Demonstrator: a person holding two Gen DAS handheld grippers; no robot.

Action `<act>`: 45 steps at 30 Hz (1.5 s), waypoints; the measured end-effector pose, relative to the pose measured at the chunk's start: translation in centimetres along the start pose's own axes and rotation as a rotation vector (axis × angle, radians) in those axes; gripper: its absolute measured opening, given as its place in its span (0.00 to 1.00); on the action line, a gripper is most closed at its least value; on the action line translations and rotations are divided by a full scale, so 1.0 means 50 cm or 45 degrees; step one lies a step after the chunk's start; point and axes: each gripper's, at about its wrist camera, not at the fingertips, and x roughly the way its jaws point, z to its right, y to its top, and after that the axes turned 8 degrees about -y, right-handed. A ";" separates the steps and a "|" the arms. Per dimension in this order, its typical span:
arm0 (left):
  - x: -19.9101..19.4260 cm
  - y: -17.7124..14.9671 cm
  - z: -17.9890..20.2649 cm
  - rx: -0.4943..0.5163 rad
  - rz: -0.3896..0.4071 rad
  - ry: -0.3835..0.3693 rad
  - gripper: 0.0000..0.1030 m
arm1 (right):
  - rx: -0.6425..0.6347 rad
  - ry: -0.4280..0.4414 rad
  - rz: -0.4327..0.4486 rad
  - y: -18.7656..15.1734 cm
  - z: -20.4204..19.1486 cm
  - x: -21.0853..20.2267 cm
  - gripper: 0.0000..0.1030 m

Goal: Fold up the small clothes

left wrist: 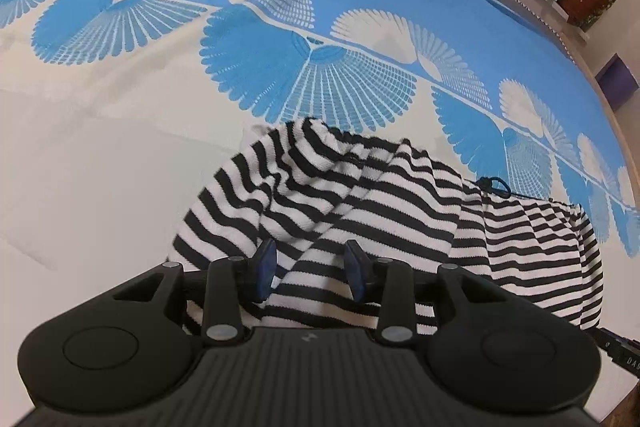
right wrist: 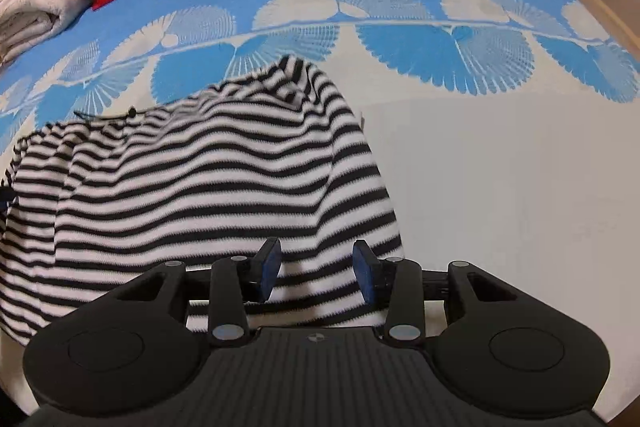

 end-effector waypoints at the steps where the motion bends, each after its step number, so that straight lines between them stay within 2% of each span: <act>1: -0.006 0.000 -0.002 0.003 0.009 0.004 0.40 | 0.016 -0.006 0.024 0.002 -0.002 -0.004 0.40; 6: -0.056 -0.013 -0.006 0.065 0.100 0.040 0.40 | 0.090 -0.019 0.158 0.010 -0.014 -0.034 0.40; 10: -0.155 -0.032 0.007 0.224 0.319 0.120 0.40 | 0.090 -0.042 0.331 0.009 -0.033 -0.089 0.40; 11: -0.191 -0.038 0.013 0.267 0.377 0.124 0.43 | 0.081 -0.041 0.371 0.007 -0.038 -0.104 0.40; 15: -0.331 -0.076 0.018 0.368 0.614 0.072 0.67 | 0.002 -0.011 0.544 -0.013 -0.065 -0.187 0.40; 18: -0.385 -0.118 0.010 0.457 0.740 0.080 0.72 | 0.017 0.021 0.568 -0.034 -0.085 -0.220 0.40; 20: -0.382 -0.155 -0.014 0.466 0.781 0.099 0.72 | 0.041 0.059 0.553 -0.050 -0.105 -0.230 0.40; 21: -0.370 -0.166 -0.028 0.460 0.748 0.114 0.72 | 0.037 0.077 0.534 -0.059 -0.118 -0.229 0.40; 22: -0.354 -0.161 -0.038 0.432 0.634 0.167 0.70 | 0.027 0.083 0.515 -0.067 -0.133 -0.226 0.40; 23: -0.352 -0.155 -0.051 0.389 0.603 0.190 0.67 | 0.014 0.085 0.495 -0.074 -0.148 -0.222 0.40; 25: -0.368 -0.147 -0.076 0.331 0.650 0.164 0.69 | -0.015 0.096 0.462 -0.083 -0.176 -0.213 0.40; 30: -0.372 -0.121 -0.144 0.173 0.604 0.158 0.69 | -0.055 0.085 0.461 -0.091 -0.233 -0.200 0.40; 32: -0.378 -0.117 -0.161 0.179 0.610 0.177 0.69 | -0.067 0.079 0.461 -0.093 -0.249 -0.195 0.33; 34: -0.385 -0.117 -0.184 0.186 0.615 0.181 0.69 | -0.076 0.089 0.459 -0.096 -0.262 -0.192 0.10; 45: -0.438 -0.125 -0.306 0.085 0.630 0.175 0.69 | -0.176 0.090 0.408 -0.110 -0.344 -0.153 0.09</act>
